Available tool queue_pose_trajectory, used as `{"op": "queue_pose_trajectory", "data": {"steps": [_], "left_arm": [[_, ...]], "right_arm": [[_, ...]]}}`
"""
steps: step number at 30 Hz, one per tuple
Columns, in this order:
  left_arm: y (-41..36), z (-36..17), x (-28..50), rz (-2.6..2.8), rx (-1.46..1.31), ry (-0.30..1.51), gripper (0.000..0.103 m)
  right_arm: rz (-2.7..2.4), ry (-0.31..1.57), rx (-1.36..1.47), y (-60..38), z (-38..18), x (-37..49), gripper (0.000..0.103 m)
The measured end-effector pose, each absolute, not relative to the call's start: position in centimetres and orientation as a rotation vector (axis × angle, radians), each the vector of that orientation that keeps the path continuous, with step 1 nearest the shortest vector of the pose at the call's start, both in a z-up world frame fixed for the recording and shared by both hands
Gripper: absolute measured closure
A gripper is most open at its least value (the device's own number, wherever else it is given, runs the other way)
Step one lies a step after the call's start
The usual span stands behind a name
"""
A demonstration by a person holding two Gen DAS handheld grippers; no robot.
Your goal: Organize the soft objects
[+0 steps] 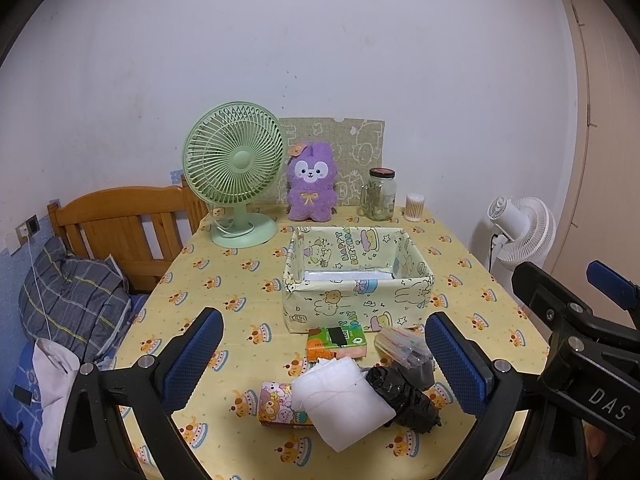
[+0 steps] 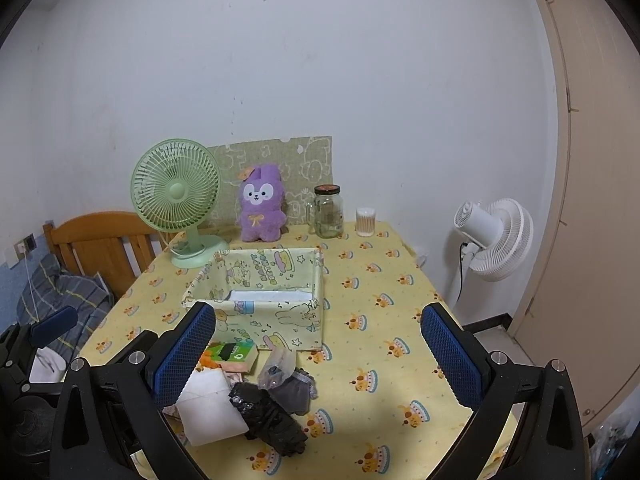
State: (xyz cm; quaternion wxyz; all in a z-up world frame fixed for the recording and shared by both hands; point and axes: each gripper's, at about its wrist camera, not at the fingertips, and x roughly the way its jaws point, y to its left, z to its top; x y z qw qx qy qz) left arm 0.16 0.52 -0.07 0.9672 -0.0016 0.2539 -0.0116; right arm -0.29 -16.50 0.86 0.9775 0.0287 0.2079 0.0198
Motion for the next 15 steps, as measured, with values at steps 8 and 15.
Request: {"op": "queue_pose_trajectory", "data": {"steps": [8,15], "left_arm": [[0.4,-0.2,0.2,-0.018,-0.011,0.512,0.005],[0.3,-1.1,0.3,-0.011,-0.006,0.523,0.012]], "right_arm": [[0.047,0.415,0.055,-16.3,0.9,-0.2,0.000],[0.063,0.428,0.056,-16.0,0.2,0.2,0.000]]}}
